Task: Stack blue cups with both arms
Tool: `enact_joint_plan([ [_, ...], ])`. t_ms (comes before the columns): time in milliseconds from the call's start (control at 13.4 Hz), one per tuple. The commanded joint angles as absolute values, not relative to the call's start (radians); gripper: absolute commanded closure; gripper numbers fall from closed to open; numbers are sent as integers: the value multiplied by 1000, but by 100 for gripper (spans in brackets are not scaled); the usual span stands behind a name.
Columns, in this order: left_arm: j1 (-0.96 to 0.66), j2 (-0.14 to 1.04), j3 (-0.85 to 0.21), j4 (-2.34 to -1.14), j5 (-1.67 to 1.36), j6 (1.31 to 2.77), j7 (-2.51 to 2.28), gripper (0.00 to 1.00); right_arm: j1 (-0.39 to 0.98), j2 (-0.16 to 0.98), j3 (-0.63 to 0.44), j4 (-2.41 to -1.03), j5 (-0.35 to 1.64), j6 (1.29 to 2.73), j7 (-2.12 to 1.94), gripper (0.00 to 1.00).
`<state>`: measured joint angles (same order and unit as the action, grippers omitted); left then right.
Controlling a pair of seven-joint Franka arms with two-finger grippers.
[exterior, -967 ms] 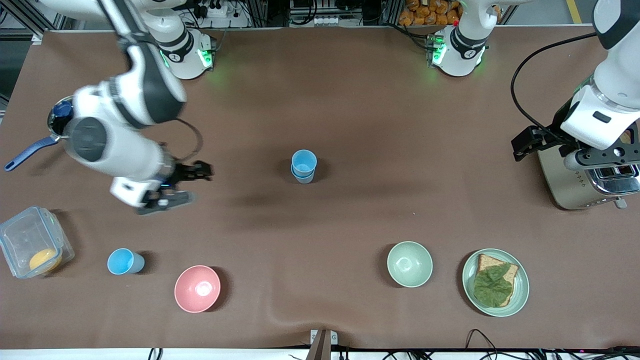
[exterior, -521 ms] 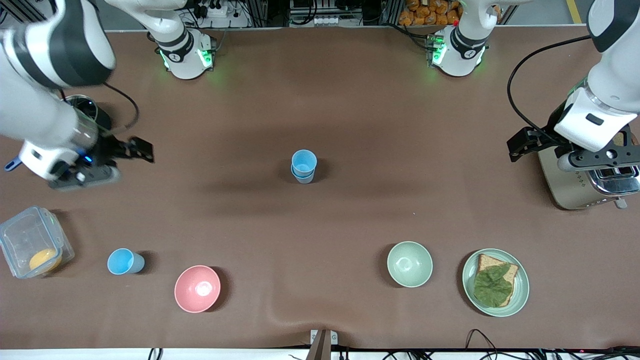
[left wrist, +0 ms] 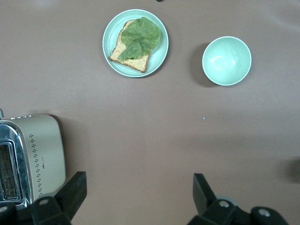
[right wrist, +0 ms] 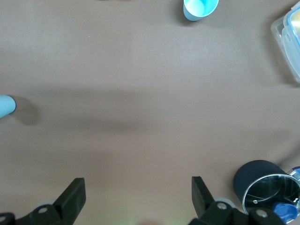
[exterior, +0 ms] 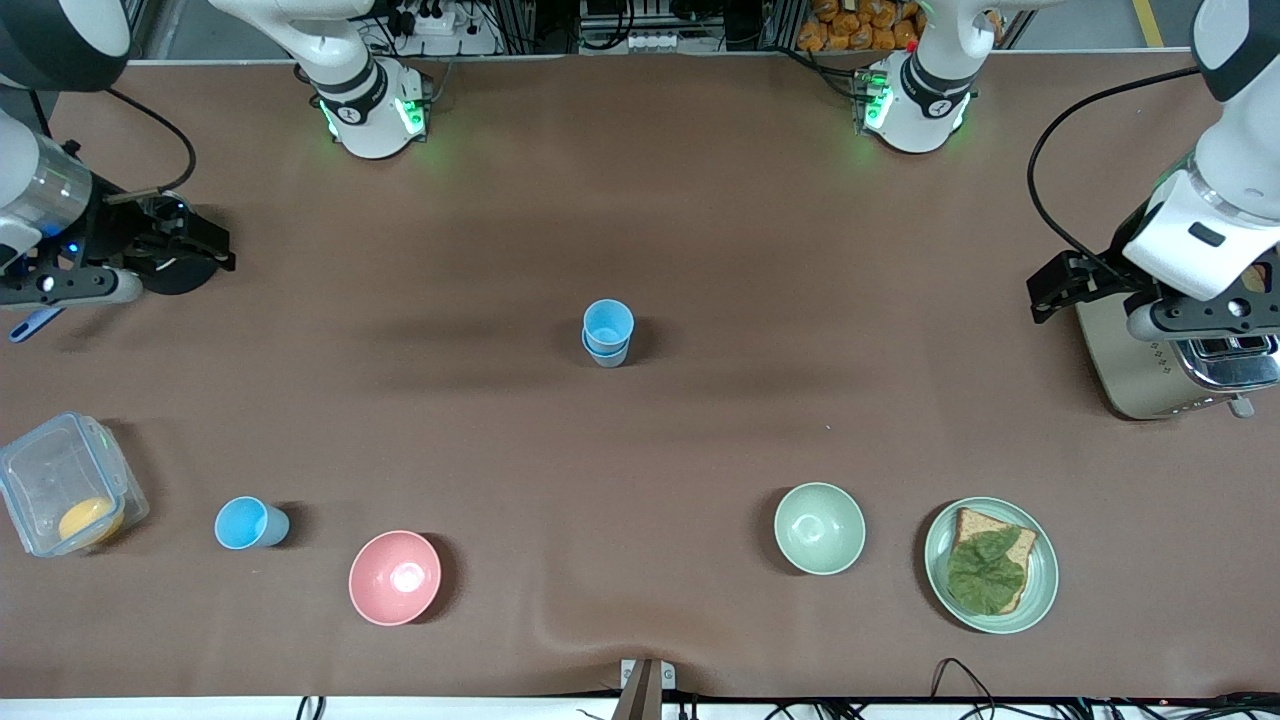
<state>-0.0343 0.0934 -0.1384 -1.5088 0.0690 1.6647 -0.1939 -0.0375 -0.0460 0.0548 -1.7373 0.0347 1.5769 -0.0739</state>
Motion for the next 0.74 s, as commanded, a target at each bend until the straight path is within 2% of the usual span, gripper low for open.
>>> enact_joint_plan([
  [0, -23, 87, -138, -1491, 46, 1635, -164, 0, -17, -45, 8, -1701, 43, 1554, -133, 0],
  [669, 26, 75, -127, -1489, -14, 1551, -115, 0, -21, -48, -15, -1661, 43, 1555, -153, 0],
])
